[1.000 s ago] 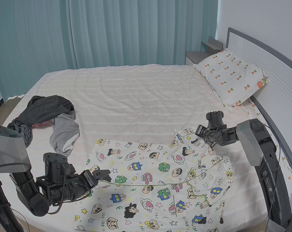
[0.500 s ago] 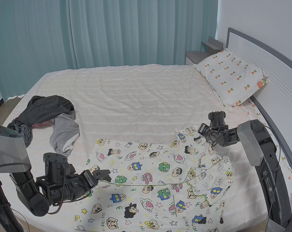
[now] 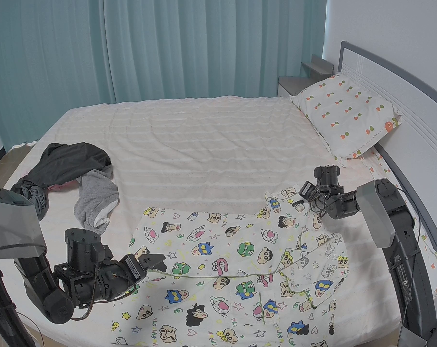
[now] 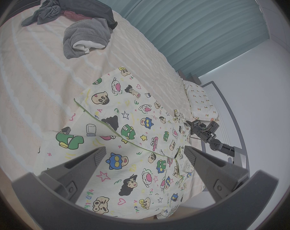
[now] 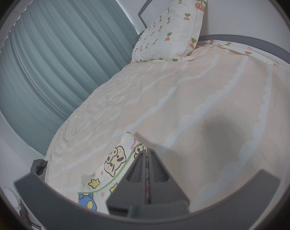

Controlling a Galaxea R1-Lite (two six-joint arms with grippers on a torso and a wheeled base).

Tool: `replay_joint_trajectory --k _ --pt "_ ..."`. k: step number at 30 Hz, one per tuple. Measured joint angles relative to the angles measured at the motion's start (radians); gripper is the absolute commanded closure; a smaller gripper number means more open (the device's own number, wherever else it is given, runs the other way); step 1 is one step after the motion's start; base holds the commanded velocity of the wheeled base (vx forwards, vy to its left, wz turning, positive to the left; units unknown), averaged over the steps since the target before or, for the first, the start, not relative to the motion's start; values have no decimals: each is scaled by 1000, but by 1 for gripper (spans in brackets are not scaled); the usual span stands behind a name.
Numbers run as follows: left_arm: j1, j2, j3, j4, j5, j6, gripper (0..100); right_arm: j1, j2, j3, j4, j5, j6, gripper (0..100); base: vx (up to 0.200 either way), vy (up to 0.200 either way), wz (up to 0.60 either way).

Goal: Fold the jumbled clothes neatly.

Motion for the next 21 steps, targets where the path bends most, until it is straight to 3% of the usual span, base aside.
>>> replay_joint_trajectory --k 21 --pt "0 0 0 0 0 0 0 -14 2 0 -65 -50 0 100 0 0 0"
